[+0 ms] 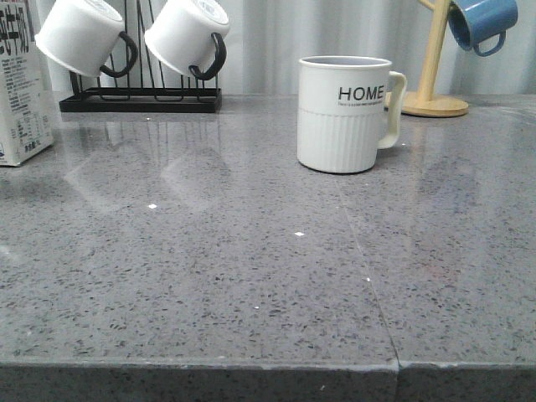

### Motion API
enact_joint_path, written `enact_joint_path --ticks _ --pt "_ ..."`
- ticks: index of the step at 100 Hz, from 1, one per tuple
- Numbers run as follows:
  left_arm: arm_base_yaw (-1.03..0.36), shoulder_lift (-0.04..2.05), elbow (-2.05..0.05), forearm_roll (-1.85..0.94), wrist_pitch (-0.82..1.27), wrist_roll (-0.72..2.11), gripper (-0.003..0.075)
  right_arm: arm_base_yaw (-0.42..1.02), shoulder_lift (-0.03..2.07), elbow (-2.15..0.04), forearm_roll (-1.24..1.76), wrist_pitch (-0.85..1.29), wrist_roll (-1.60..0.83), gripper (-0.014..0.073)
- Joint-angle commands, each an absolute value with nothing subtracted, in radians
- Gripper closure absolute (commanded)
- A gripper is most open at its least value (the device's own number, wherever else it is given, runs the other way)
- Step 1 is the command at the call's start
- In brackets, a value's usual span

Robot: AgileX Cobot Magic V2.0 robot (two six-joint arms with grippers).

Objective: Place milk next to cup
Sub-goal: 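Close the left gripper on the milk carton and lift it, then lower the milk carton beside the HOME mug and open the left gripper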

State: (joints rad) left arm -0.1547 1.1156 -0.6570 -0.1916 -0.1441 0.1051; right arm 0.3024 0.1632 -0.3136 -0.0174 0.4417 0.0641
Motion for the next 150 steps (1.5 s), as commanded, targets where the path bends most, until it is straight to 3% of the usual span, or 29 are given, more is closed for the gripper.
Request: enact_joint_path --ticks 1,40,69,108,150 --pt "-0.159 1.150 -0.720 -0.200 -0.246 0.103 0.0029 0.300 0.174 -0.341 -0.016 0.374 0.064 0.0659" --pt "-0.159 1.313 -0.848 -0.211 -0.245 0.103 0.0045 0.300 0.174 -0.341 -0.016 0.374 0.064 0.0659" --pt "-0.167 1.312 -0.848 -0.211 -0.251 0.103 0.0354 0.300 0.174 -0.341 -0.016 0.374 0.064 0.0659" --pt "-0.412 1.310 -0.962 -0.209 -0.266 0.103 0.0362 0.300 0.174 -0.341 -0.016 0.374 0.064 0.0659" --pt "-0.604 1.542 -1.174 -0.209 -0.255 0.103 0.0363 0.300 0.174 -0.341 -0.016 0.374 0.064 0.0659"
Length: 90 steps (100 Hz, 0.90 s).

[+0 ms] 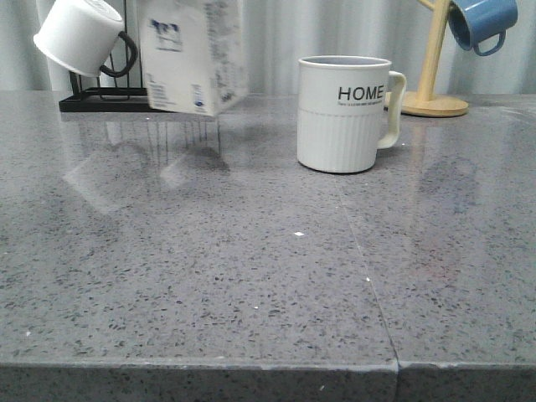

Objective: Place milk next to cup
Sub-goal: 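Lower the milk carton beside the HOME mug and open the left gripper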

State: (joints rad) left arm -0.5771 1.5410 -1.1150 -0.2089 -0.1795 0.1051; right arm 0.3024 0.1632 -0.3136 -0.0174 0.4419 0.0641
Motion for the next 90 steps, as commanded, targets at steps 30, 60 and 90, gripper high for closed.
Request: enact_joint_path --ticks 30,60,90 --pt "-0.659 1.618 -1.194 -0.211 -0.259 0.103 0.0363 0.300 0.174 -0.341 -0.016 0.374 0.064 0.0659" --pt "-0.674 1.618 -1.194 -0.252 -0.256 0.103 0.0363 0.300 0.174 -0.341 -0.016 0.374 0.064 0.0659" --pt "-0.674 1.618 -1.194 -0.256 -0.236 0.103 0.0118 0.300 0.174 -0.341 -0.016 0.374 0.064 0.0659"
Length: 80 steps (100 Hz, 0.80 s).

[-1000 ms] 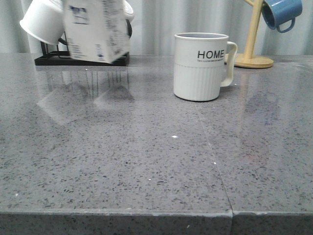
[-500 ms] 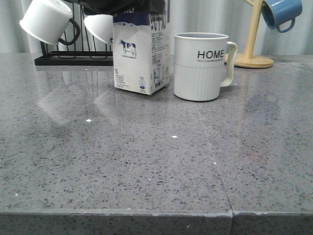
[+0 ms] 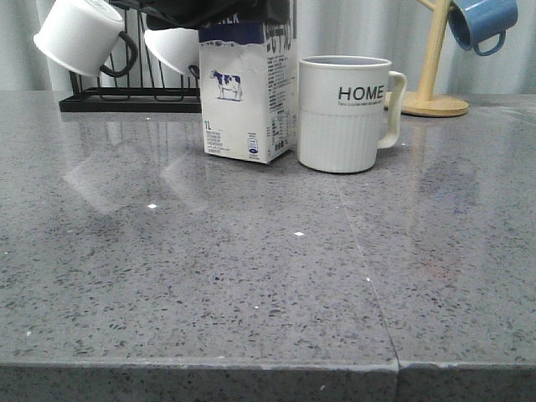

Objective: Place milk next to cup
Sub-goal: 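Lower the milk carton beside the HOME mug and open the left gripper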

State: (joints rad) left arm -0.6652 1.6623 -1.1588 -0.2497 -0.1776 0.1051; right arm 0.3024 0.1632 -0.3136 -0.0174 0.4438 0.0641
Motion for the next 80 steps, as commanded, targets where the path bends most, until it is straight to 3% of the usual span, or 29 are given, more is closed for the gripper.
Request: enact_joint_path --ticks 1,80 --pt "-0.674 1.618 -1.194 -0.256 -0.234 0.103 0.0108 0.300 0.174 -0.341 -0.016 0.374 0.064 0.0659" --pt "-0.674 1.469 -1.135 -0.204 -0.084 0.103 0.0102 0.300 0.174 -0.341 -0.016 0.374 0.064 0.0659"
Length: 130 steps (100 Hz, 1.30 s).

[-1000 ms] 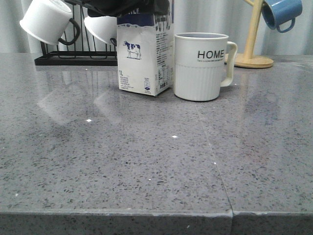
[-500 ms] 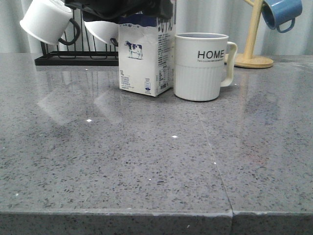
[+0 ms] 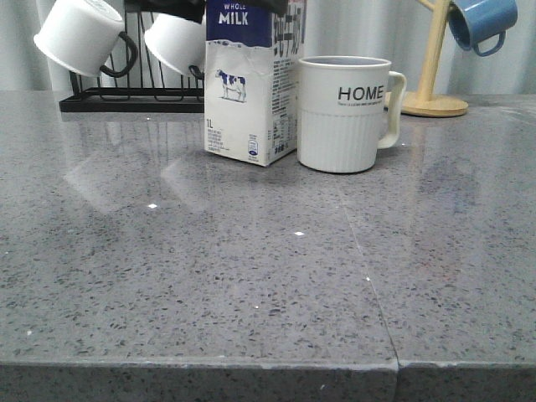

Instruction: Place milk next to cup

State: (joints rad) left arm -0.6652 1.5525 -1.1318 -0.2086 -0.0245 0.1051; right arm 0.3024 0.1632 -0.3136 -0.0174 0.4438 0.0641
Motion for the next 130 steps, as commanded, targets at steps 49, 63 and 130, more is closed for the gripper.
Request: enact_joint_path --ticks 49,63,130 --pt "-0.515 1.146 -0.871 -0.201 -0.037 0.103 0.0741 0.300 0.174 -0.341 -0.016 0.374 0.064 0.0659" --pt "-0.437 1.035 -0.776 -0.201 -0.031 0.103 0.0741 0.300 0.174 -0.341 -0.016 0.374 0.064 0.0659" --pt "-0.140 0.375 -0.356 -0.130 0.194 0.103 0.0741 0.300 0.174 -0.341 -0.016 0.374 0.064 0.0659"
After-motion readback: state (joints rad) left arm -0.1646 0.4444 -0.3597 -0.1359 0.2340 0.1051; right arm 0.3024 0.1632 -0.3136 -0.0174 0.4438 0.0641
